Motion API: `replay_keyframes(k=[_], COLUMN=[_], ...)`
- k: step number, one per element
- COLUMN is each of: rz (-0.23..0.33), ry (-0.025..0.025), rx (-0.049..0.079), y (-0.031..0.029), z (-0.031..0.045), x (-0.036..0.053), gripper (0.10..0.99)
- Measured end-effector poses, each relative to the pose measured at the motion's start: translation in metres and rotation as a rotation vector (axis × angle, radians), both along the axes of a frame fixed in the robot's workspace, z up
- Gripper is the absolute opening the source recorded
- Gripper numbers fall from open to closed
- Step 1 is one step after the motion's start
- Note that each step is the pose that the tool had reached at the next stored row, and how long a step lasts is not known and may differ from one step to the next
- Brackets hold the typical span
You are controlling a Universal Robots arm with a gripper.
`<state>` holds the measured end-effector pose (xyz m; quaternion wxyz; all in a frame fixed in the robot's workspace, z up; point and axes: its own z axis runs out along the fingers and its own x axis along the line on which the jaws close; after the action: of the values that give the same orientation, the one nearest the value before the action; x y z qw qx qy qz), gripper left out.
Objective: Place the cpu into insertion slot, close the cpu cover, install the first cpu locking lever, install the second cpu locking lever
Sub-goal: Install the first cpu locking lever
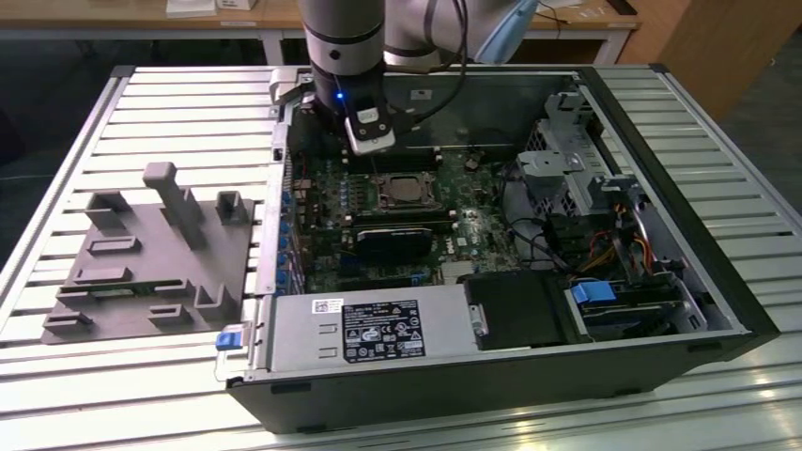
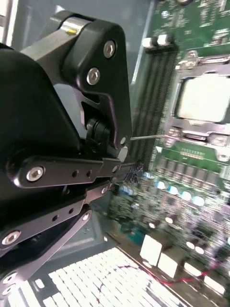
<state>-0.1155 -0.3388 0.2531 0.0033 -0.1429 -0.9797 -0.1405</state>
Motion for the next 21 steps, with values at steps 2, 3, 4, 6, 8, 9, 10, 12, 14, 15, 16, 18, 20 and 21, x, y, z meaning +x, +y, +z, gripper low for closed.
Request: replay_keyframes(k=[2,3,4,6,8,9,10,12,14,15,16,18,20,21], rz=[0.001,0.001,0.002,0.002,0.002,0.002,0.002,0.002,0.002,0.002,0.002,0.002,0.002,0.002], ry=[0.0001,0.0001,0.0001,-0.0001,0.0002,0.0002,0.0001,0.0001,0.0001,0.0001,0.0001,0.0001,0.0001,0.0002], rx=[0.033,0.048,0.059,0.062,0.062,0.062,0.063,0.063,0.064,0.064,0.064,0.064,0.065,0.065], y=[0.0,0.0,0.0,0.0001,0.0,0.0,0.0001,0.0001,0.0001,0.0001,0.0001,0.0001,0.0001,0.0001], z=[-0.0002,-0.0002,-0.0004,-0.0012,-0.0018,-0.0022,-0.0026,-0.003,-0.0033,-0.0034,-0.0035,-0.0038,-0.0041,-0.0043], x=[0.0,0.0,0.0,0.0002,0.0011,0.0016,0.0022,0.0043,0.0078,0.01,0.0125,0.0187,0.0255,0.0293], gripper=[0.106,0.106,0.106,0.106,0.106,0.106,0.106,0.106,0.106,0.106,0.106,0.106,0.106,0.106])
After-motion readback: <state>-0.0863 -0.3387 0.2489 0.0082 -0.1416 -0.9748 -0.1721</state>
